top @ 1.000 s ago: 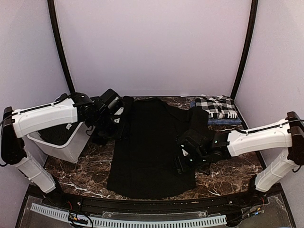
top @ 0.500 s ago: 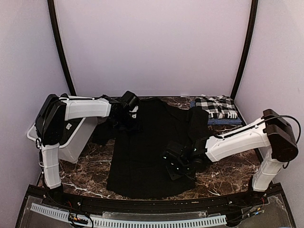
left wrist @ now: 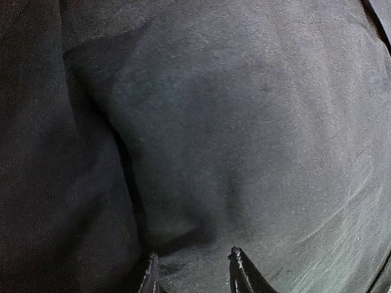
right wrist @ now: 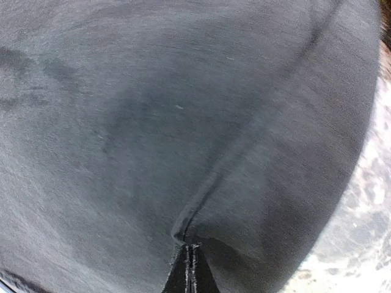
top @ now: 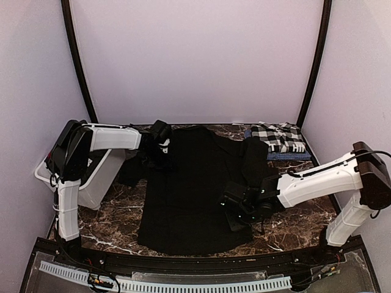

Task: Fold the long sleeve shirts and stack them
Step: Smooth out the crumpled shirt at the center of the board.

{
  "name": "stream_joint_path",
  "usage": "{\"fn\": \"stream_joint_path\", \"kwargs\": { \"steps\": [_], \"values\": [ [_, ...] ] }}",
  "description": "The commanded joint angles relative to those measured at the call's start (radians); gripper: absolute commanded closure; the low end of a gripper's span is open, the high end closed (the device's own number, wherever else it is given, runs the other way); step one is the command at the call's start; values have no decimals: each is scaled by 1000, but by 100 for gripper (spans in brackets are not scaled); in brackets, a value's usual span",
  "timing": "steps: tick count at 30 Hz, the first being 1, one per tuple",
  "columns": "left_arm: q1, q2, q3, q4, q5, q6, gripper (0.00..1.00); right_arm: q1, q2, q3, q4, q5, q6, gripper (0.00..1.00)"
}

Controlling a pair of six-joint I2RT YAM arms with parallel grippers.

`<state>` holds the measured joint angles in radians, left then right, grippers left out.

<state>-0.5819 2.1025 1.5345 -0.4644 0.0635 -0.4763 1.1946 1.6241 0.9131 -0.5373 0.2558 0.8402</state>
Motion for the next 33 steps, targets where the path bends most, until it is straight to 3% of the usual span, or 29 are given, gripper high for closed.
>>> {"fn": "stream_joint_path", "kwargs": {
  "steps": [1,12,20,33],
  "values": [
    [7,13,4,-1,4,24,62,-23,-88,-63,-55,31,61,100],
    [13,68,49,7,35,30,62,-215,-414,-302,-39,-23,189,100],
    [13,106,93,-6,60,34,62,-241,-537,-238,-102,113,203,100],
    [-12,185,175,-27,126,39,62,-329,-784,-274,-236,223,299,99]
  ]
}}
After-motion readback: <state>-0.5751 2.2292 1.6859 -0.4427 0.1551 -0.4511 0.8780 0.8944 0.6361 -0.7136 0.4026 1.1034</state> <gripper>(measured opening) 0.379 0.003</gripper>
